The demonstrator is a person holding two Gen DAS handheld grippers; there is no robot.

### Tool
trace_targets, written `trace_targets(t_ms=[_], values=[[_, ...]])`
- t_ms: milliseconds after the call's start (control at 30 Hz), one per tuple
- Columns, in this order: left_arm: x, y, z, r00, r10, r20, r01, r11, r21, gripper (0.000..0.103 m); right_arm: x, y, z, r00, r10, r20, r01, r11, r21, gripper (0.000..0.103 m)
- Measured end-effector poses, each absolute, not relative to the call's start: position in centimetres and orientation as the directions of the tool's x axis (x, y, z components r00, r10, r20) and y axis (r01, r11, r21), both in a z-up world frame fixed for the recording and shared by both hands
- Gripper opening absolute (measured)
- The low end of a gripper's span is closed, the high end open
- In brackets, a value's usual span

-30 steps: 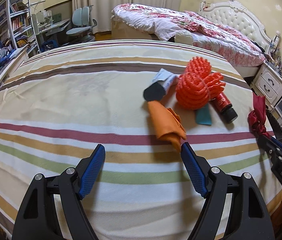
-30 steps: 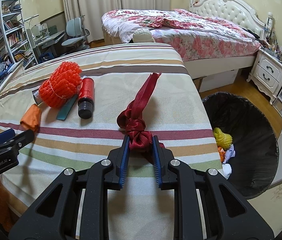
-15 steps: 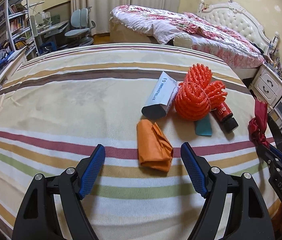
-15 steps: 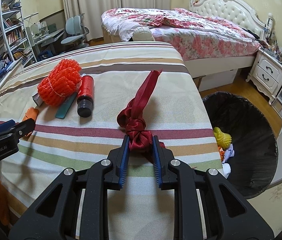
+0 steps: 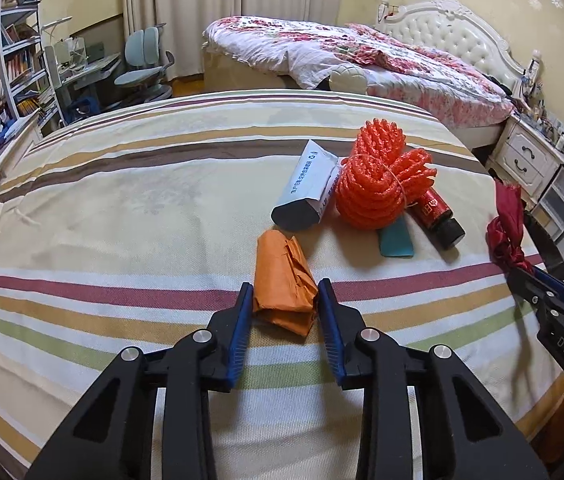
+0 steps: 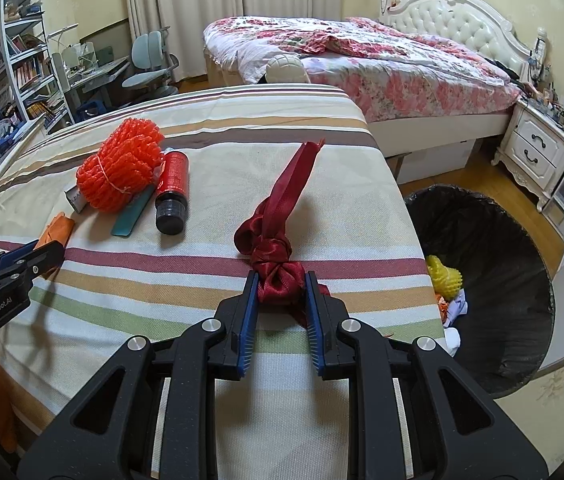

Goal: Collect trash
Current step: 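Grasp the orange cloth pouch with the left tool while the right tool holds the ribbon, then carry both items over the black bin and open both tools to drop them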

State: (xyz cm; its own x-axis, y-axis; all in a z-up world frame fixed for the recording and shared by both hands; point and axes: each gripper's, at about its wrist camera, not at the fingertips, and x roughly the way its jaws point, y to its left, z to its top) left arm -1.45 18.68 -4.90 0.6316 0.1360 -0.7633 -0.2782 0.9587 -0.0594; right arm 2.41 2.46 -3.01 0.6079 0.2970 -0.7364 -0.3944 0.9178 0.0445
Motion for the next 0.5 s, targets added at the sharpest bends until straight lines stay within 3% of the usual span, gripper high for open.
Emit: trace_targets(t_ms=[500], values=[[-3.6, 17.5, -4.0, 0.671, 0.092, -0.736, -0.234, 0.968, -0.092, 0.033, 0.8, 2.1, -2.1, 0.625, 0.300, -0.721, -0.392, 0.919, 0.042, 0.021]])
